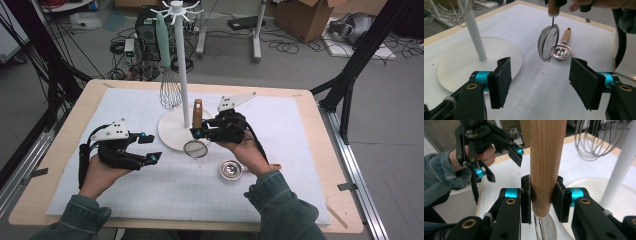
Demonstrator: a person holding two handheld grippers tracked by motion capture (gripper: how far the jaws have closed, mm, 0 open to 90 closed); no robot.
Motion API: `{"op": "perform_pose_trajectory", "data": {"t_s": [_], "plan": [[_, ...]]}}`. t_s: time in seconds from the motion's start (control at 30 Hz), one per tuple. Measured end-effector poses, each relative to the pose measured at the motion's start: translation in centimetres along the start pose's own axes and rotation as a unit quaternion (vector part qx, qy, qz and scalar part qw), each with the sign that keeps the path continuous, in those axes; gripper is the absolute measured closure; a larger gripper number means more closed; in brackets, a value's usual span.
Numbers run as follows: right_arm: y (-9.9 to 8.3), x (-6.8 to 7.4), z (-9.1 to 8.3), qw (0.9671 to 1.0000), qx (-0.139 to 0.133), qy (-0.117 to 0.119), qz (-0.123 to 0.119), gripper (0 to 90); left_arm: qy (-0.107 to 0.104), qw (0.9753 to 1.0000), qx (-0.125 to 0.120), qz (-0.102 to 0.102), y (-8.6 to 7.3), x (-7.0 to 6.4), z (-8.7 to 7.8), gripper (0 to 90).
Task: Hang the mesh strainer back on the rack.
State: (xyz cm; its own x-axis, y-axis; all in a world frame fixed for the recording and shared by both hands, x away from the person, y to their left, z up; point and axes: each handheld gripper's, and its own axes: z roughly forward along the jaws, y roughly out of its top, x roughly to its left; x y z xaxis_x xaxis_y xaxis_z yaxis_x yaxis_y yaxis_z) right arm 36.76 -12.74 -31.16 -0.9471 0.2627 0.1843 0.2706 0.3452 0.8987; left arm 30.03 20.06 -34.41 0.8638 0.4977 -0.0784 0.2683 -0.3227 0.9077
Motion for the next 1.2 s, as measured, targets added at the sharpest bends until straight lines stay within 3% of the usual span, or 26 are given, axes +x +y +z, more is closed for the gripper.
{"op": "perform_pose_trajectory", "data": {"t_s": [0.47, 0.67, 1.2], "plan": [[3.7, -1.7, -0.9, 1.0000, 0.000, -0.003, -0.007, 71.5, 0.043, 0.9989, 0.020, -0.004, -1.8, 0.6, -1.0, 24.4], [5.5, -2.4, -1.3, 0.9999, -0.005, -0.004, -0.011, 71.6, 0.051, 0.9984, 0.021, -0.010, -2.7, 0.7, -1.1, 20.7], [9.7, -2.2, -1.8, 0.9994, -0.007, -0.016, -0.029, 71.6, 0.074, 0.9968, 0.026, -0.012, -4.3, 0.7, -1.7, 14.2]]}}
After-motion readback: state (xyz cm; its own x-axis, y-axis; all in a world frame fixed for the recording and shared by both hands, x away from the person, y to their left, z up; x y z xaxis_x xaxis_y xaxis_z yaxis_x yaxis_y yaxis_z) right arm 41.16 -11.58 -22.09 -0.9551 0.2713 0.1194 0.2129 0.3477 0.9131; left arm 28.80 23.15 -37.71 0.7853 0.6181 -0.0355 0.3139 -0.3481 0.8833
